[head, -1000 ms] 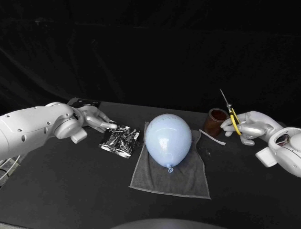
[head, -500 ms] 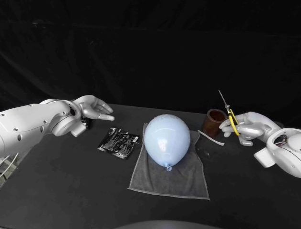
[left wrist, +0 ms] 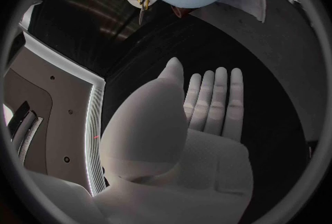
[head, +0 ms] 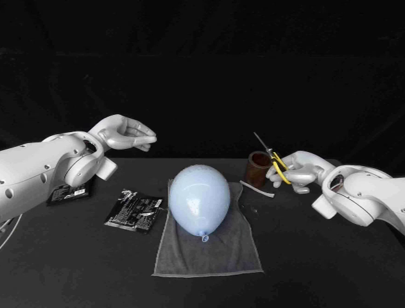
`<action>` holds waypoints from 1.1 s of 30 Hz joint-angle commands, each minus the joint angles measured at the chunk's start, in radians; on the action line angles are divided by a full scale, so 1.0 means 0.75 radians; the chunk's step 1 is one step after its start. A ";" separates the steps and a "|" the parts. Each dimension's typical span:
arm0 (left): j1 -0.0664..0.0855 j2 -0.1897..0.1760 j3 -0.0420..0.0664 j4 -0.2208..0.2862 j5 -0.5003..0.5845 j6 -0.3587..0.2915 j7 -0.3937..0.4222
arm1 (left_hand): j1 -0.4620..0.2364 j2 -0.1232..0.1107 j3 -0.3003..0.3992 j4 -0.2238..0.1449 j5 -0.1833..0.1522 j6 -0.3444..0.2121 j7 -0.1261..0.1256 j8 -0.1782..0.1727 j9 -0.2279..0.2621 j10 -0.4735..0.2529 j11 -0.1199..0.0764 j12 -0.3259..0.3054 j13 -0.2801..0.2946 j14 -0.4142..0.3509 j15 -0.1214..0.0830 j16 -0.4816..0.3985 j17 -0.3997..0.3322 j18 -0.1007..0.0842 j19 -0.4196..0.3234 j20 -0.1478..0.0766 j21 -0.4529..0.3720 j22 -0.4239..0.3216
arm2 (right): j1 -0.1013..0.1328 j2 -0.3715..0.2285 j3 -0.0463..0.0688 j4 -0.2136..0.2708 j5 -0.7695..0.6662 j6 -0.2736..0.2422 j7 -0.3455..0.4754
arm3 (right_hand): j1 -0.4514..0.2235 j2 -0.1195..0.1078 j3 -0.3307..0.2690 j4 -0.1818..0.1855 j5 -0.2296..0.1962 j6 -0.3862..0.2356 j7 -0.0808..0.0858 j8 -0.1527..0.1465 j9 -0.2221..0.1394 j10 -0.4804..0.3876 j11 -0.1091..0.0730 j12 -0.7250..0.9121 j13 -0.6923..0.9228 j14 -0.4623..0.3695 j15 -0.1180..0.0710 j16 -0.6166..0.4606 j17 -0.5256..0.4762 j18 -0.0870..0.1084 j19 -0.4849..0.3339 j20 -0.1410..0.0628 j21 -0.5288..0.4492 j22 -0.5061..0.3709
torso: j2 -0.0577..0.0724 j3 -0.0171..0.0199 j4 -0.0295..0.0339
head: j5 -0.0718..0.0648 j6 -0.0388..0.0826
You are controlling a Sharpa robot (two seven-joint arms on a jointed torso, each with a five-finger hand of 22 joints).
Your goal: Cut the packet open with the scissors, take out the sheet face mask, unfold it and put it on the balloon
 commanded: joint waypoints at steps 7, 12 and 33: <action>0.072 0.200 0.004 -0.149 0.107 0.179 -0.003 | -0.109 0.040 -0.040 0.000 -0.005 0.033 0.009 -0.033 -0.025 0.105 -0.025 -0.021 0.002 0.113 -0.035 0.013 0.013 0.015 0.058 -0.022 0.029 0.002 | 0.105 0.049 0.003 -0.009 -0.545 0.182 -0.421 | 0.017 -0.026 0.021 0.020 0.007 0.033 -0.009 0.013 0.016 0.146 -0.087 -0.006 0.009 0.097 -0.018 0.007 0.123 0.014 0.040 -0.002 0.045 0.038 | -0.010 0.0092 -0.0132 | -0.074 0.058; 0.113 0.331 0.006 -0.269 0.105 0.230 0.002 | -0.138 0.053 -0.055 0.000 -0.005 0.036 0.006 -0.049 -0.034 0.125 -0.027 -0.047 0.000 0.107 -0.033 -0.020 0.007 0.010 0.019 -0.009 0.000 -0.016 | 0.175 0.126 0.003 -0.069 -0.509 0.201 -0.556 | 0.024 -0.030 0.030 0.023 0.007 0.035 -0.011 0.011 0.018 0.150 -0.089 -0.008 0.010 0.097 -0.020 0.008 0.126 0.013 0.042 -0.003 0.047 0.039 | -0.012 0.0132 -0.0227 | -0.091 0.084; 0.225 0.669 0.008 -0.527 -0.210 0.322 0.041 | -0.299 -0.022 -0.159 0.008 -0.004 -0.061 0.044 -0.142 -0.077 -0.053 0.062 -0.209 -0.004 -0.241 0.086 -0.332 -0.124 -0.123 -0.438 0.021 -0.224 -0.114 | 0.313 0.378 0.003 -0.193 -0.869 0.363 -0.672 | 0.027 -0.040 0.036 0.031 0.007 0.039 -0.012 0.011 0.022 0.156 -0.090 -0.011 0.011 0.100 -0.020 0.012 0.138 0.007 0.057 -0.004 0.068 0.058 | -0.012 0.0273 -0.0348 | -0.111 0.143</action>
